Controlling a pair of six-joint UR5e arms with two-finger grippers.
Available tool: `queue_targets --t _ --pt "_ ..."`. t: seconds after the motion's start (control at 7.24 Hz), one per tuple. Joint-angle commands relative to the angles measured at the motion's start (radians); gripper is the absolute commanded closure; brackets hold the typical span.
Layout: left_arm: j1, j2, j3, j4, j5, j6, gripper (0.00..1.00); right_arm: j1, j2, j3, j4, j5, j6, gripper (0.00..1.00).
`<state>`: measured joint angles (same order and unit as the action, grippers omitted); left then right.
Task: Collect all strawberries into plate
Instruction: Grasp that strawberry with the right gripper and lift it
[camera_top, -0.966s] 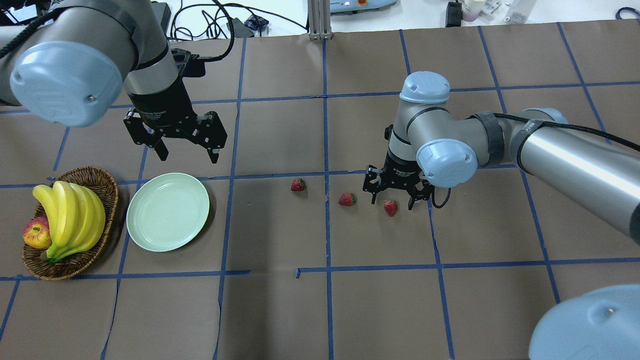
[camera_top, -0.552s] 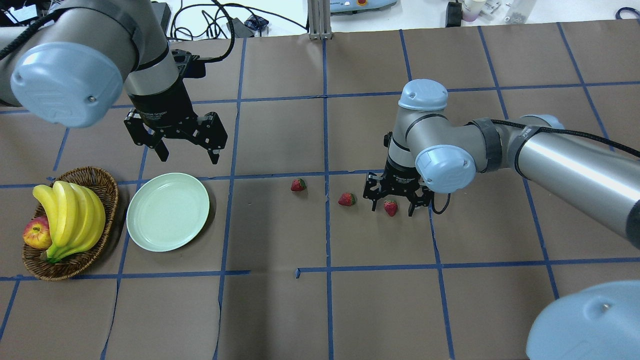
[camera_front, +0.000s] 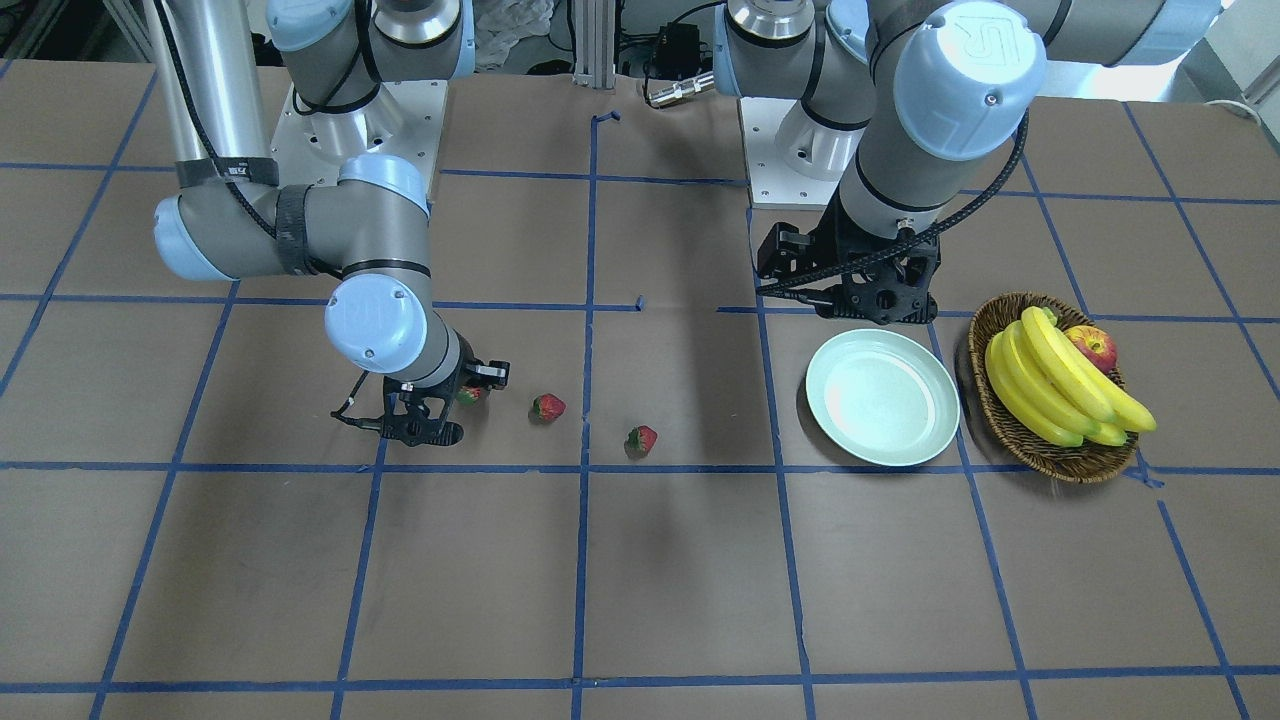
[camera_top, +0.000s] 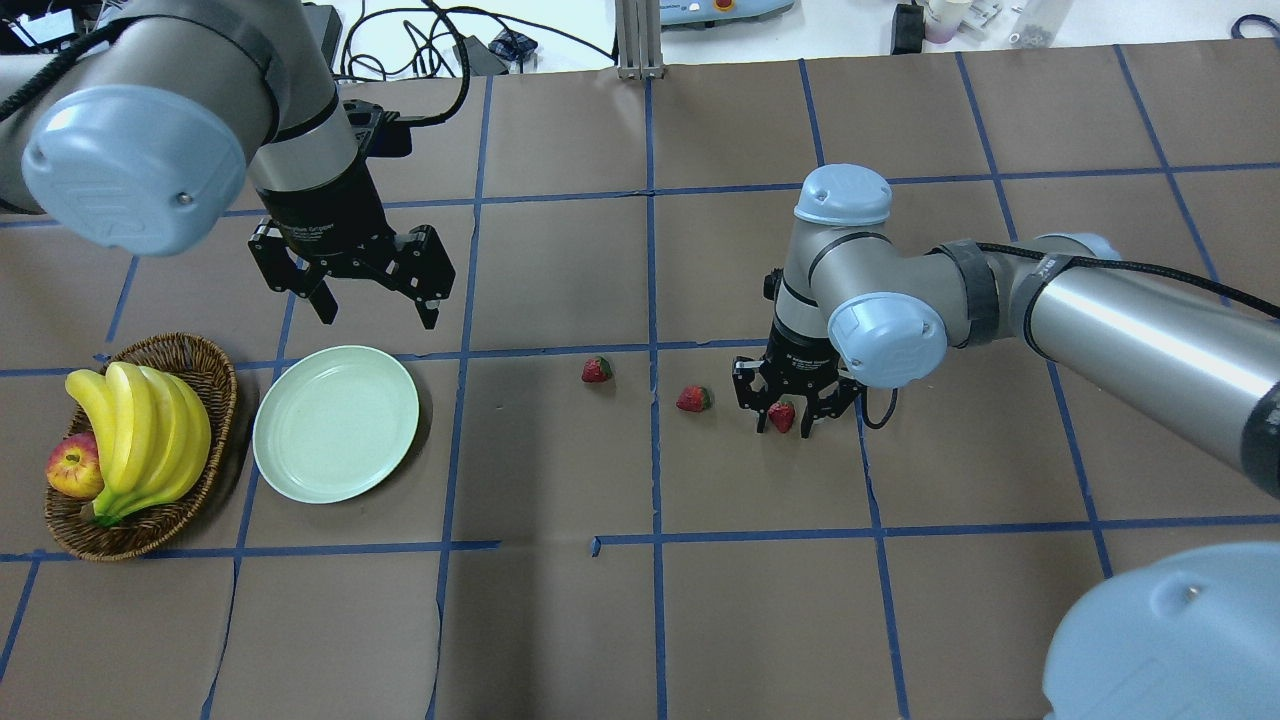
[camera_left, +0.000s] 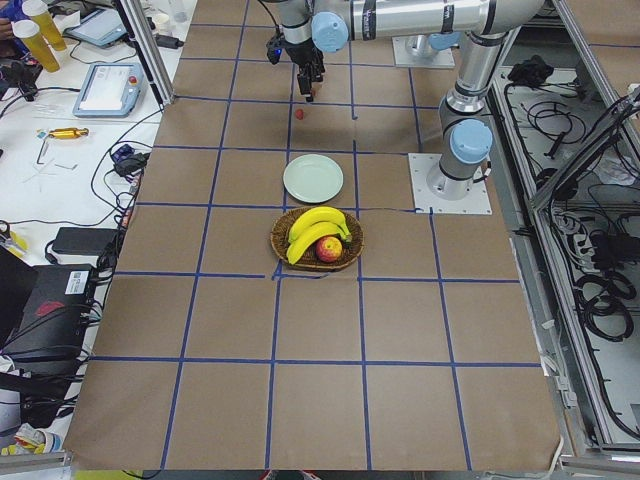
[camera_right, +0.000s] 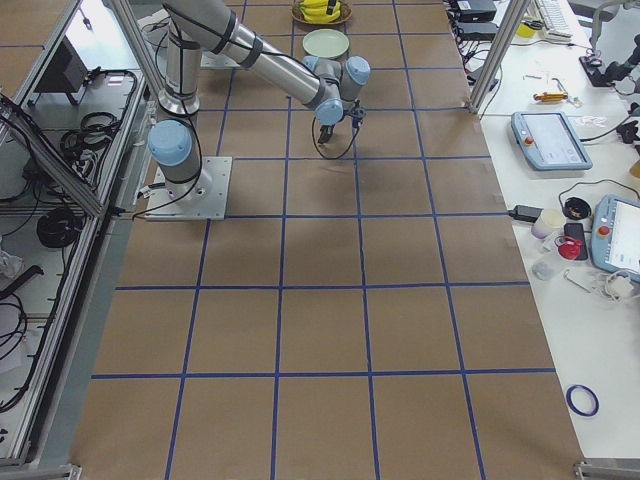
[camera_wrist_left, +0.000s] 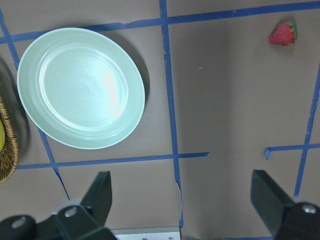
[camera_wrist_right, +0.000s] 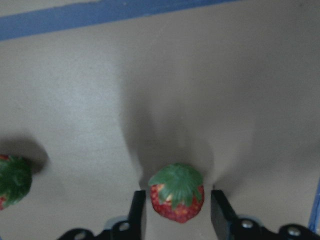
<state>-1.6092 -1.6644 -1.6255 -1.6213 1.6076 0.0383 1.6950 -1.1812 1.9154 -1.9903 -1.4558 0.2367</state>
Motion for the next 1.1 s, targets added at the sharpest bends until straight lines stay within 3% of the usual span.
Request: queue_targets --t 0.0,0.28,0.69,0.97 --pt "0.000 0.002 -0.001 0.000 0.000 0.000 0.00 0.000 0.000 -0.006 0.001 0.000 -0.017 1.00" --pt "0.000 0.003 0.001 0.000 0.000 0.000 0.00 0.000 -0.020 -0.082 0.025 -0.024 -0.017 1.00" --pt "0.002 0.009 0.004 0.000 0.008 0.000 0.00 0.093 -0.029 -0.344 0.252 -0.005 -0.023 1.00" --pt "0.002 0.009 0.003 0.000 0.008 0.000 0.00 0.193 0.000 -0.354 0.240 0.050 -0.007 1.00"
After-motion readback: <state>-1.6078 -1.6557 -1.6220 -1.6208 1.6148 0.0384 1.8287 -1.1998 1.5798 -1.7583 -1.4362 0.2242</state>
